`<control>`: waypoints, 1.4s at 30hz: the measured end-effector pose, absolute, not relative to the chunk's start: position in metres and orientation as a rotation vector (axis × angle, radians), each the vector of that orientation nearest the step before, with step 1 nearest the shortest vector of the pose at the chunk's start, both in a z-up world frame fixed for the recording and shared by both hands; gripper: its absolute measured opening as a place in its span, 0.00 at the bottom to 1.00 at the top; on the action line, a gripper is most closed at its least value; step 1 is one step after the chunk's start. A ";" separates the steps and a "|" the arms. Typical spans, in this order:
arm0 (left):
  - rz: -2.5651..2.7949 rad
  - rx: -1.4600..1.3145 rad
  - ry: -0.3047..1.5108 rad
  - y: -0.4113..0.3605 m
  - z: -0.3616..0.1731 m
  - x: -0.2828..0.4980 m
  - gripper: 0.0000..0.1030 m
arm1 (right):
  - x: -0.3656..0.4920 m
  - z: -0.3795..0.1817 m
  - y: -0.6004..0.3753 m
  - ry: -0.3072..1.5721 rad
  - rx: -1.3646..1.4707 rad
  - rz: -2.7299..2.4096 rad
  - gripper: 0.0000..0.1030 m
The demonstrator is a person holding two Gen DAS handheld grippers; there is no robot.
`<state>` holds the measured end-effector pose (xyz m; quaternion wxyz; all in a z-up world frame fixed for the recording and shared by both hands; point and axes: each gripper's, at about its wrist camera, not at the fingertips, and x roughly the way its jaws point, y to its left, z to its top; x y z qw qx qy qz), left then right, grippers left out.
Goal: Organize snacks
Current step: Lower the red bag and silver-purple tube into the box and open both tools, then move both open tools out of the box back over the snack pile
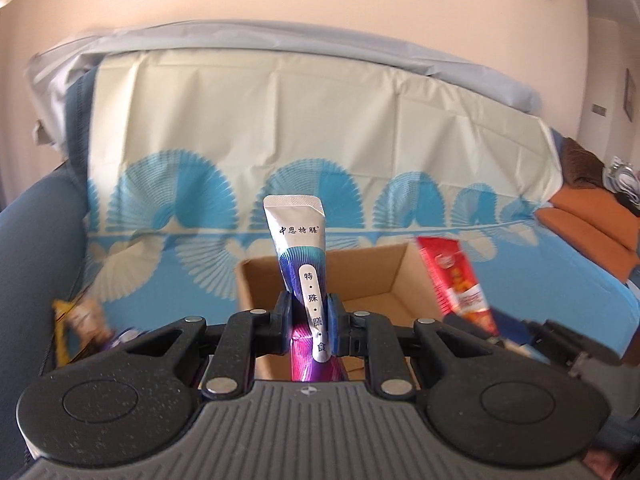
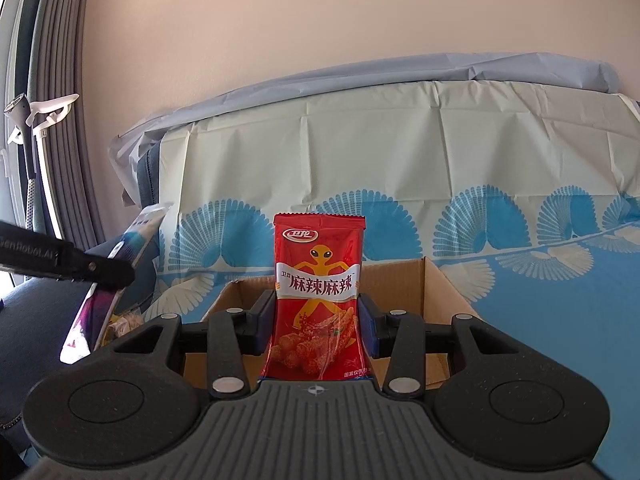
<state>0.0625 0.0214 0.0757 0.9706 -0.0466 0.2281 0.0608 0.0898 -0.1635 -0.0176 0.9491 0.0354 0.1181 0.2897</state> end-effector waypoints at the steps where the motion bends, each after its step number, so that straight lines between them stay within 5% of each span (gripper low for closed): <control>1: 0.110 -0.090 0.459 0.016 0.077 0.067 0.18 | 0.090 -0.018 -0.163 0.239 0.073 0.586 0.43; 27: 0.038 -0.139 0.436 0.000 0.077 0.100 0.19 | 0.102 -0.020 -0.172 0.266 0.139 0.511 0.44; 30: 0.020 -0.174 0.446 0.003 0.076 0.099 0.24 | 0.103 -0.020 -0.170 0.277 0.134 0.516 0.47; 32: 0.010 -0.198 0.446 0.007 0.077 0.097 0.46 | 0.106 -0.020 -0.170 0.295 0.133 0.524 0.53; 34: 0.008 -0.203 0.438 0.009 0.077 0.093 0.52 | 0.106 -0.020 -0.169 0.295 0.128 0.523 0.60; 42: 0.030 -0.231 0.359 0.032 0.067 0.058 0.57 | 0.103 -0.020 -0.167 0.294 0.106 0.515 0.64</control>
